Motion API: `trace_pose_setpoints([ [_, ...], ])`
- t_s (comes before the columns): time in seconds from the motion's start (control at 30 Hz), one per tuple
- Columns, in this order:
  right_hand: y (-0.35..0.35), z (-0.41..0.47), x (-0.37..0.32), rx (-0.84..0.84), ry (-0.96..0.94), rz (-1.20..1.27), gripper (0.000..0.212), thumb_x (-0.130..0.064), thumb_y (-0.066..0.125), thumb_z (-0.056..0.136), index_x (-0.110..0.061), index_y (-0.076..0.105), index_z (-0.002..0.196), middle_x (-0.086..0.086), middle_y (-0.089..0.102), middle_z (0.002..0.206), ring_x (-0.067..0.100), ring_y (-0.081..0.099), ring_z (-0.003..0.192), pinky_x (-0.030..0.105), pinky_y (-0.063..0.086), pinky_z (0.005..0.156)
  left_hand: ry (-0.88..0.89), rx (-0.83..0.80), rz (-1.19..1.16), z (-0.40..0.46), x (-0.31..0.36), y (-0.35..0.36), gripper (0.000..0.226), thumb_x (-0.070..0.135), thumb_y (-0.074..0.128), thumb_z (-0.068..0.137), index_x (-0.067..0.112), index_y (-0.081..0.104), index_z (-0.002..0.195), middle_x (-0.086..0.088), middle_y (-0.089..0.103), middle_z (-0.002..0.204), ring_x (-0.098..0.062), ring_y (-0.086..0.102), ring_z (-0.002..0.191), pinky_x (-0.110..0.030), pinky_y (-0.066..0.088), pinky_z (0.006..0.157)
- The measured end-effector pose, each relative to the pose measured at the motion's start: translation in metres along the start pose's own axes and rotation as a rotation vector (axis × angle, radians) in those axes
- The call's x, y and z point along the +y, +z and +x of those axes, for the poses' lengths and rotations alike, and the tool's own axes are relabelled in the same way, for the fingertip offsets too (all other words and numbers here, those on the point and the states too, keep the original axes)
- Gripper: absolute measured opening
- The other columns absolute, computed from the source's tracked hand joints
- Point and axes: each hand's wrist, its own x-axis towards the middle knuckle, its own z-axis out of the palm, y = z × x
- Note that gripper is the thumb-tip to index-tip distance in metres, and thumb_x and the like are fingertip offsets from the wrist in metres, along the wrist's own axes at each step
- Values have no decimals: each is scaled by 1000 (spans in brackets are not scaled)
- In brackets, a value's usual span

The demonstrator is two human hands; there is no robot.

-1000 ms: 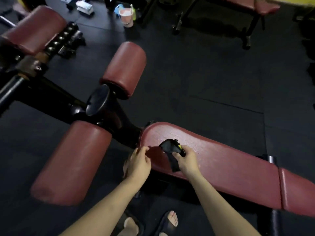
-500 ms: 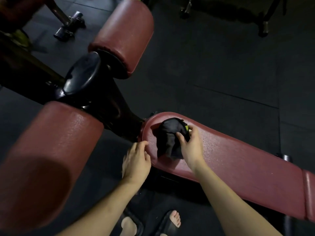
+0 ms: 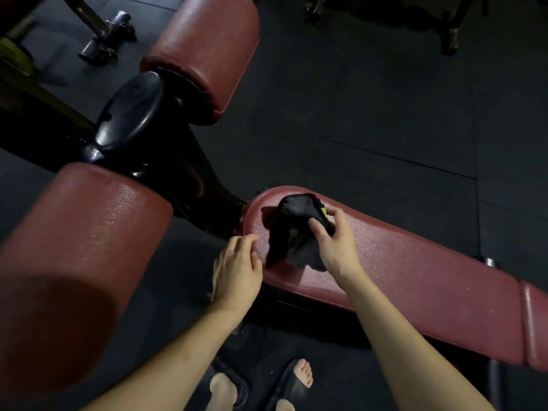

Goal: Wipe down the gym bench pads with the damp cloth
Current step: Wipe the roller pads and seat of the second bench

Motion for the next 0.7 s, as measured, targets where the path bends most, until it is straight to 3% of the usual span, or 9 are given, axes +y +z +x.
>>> trace_pose_setpoints([
  [0.1,-10,-14,-36,-121,-84,134,11,-24,65,100,-33,63,106,8,76,99,30,74,89,49,63,76,66,48,-199,5,10,-6,33,20,57,101,24,59,134,6,59,133,-15,56,124,-43,47,106],
  [0.17,-21,-20,-55,-214,-95,242,11,-20,66,99,-25,64,108,6,76,96,27,73,85,42,61,74,29,41,-387,14,23,-14,44,22,59,101,22,52,144,3,55,144,-7,47,133,-35,40,115],
  [0.27,-40,-21,-67,-337,-74,299,16,-17,65,97,-14,63,113,4,74,100,23,72,89,37,60,75,42,-138,-661,35,43,-29,56,23,59,98,42,40,147,7,51,151,-8,46,141,-42,38,119],
  [0.37,-53,-16,-68,-381,-65,266,27,-19,66,96,-6,60,118,8,71,111,26,71,94,40,59,80,33,-285,-860,50,56,-36,62,13,61,91,47,44,141,1,59,138,-13,66,118,-39,46,113],
  [0.5,-66,-4,-63,-435,-4,156,25,-21,67,97,-7,60,116,14,72,109,29,71,92,46,56,82,23,-240,-658,44,48,-29,20,18,62,100,21,68,119,6,73,115,-8,68,111,-45,51,105],
  [0.63,-65,20,-60,-551,96,18,30,-22,69,97,-1,58,117,15,74,107,32,72,95,50,57,88,-5,-316,-489,30,31,-26,40,43,55,103,16,64,130,9,61,130,-9,58,123,-41,45,112],
  [0.7,-48,46,-51,-441,-1,-259,25,-28,74,95,-14,63,113,5,75,106,29,72,101,46,56,91,-96,-314,-383,34,30,-23,47,49,54,102,20,54,139,14,53,136,-12,51,131,-30,38,110],
])
